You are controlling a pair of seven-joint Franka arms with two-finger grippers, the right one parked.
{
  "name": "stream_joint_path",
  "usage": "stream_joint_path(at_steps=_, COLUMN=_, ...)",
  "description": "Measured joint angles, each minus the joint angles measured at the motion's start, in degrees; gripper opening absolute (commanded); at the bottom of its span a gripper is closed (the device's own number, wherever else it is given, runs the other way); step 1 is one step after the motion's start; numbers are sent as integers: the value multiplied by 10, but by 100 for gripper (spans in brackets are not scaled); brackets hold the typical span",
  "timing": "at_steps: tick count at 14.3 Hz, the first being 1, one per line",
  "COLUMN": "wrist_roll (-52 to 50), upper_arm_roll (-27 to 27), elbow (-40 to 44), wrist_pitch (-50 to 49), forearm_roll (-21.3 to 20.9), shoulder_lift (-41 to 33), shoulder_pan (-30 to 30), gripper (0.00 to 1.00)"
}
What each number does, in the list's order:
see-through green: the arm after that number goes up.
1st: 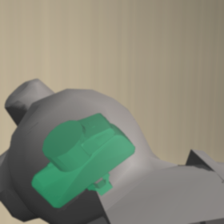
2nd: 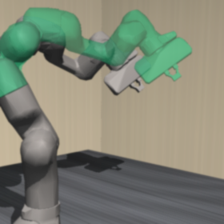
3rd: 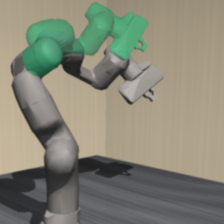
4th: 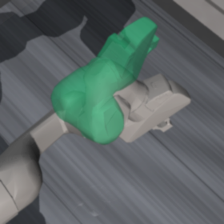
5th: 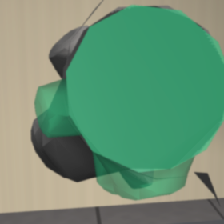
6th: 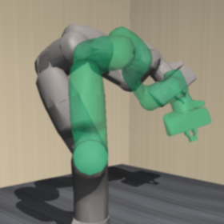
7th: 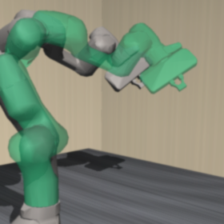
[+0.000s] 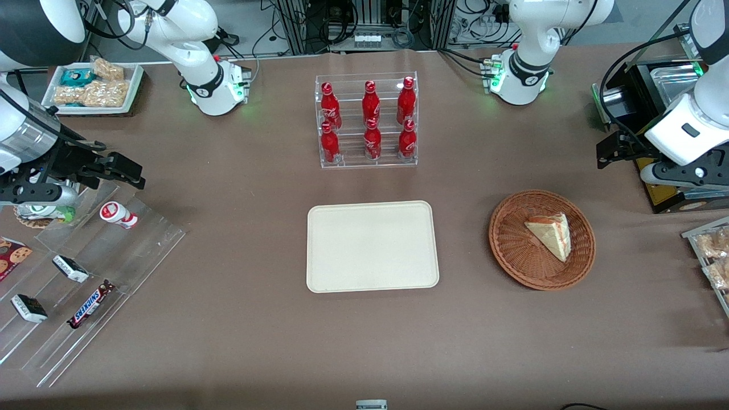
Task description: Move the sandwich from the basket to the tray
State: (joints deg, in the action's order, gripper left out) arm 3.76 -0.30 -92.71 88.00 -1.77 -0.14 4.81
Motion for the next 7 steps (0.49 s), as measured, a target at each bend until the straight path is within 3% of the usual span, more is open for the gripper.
stream_joint_path(at_steps=7, wrist_roll=0, upper_arm_roll=-1, elbow=-2, wrist_pitch=-11, forearm_roll=0, shoulder_lift=0, shoulder_pan=0, gripper=100)
